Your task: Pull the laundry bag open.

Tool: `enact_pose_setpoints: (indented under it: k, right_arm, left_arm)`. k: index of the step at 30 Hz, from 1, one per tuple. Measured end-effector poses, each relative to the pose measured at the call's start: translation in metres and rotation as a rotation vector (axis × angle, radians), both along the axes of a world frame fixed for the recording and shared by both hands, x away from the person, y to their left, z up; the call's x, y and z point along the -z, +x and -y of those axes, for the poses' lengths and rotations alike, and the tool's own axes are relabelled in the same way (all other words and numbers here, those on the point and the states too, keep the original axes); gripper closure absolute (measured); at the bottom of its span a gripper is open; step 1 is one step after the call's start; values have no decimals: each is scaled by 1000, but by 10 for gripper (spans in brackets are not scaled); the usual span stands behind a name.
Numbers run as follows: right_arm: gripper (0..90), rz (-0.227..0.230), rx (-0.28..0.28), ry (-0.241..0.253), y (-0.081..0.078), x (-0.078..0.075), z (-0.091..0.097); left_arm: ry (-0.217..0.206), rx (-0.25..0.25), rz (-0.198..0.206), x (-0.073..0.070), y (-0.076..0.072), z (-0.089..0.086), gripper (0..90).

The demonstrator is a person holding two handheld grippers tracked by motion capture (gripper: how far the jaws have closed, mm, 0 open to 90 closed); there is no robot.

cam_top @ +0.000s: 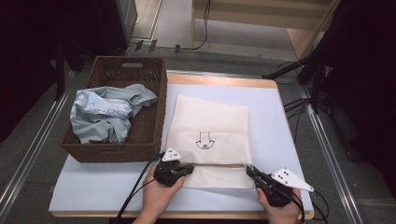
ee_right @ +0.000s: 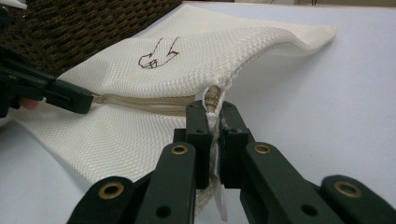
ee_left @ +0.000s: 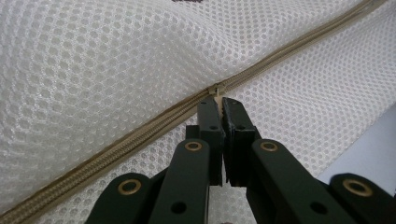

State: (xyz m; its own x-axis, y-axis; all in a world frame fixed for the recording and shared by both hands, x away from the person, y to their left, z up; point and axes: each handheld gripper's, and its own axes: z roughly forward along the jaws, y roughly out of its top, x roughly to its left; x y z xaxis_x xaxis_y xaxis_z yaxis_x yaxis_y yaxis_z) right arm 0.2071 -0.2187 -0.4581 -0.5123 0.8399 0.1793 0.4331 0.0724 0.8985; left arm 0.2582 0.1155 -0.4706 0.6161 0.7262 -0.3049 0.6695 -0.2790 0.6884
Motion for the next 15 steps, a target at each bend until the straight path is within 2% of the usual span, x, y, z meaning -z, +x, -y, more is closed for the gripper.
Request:
enact_pose_setpoints:
  k: [2,5,8,11,15]
  right_arm:
    - [862,-3,-2,-4,0,0,-1]
    - [861,-1,3,0,1,0,0]
    - [862,-7,-2,0,1,1,0]
    - [861,-10,-1,1,1,1,0]
    - [862,-5,-5,-7,0,0,-1]
  left_arm:
    - [18,-12,12,0,-1,-2,883]
    - [-12,-16,-7,1,-1,-10,883]
    - [9,-28,2,2,-4,-15,883]
    - [1,-26,0,2,-5,-18,883]
    - [11,-30,4,2,-7,-22,883]
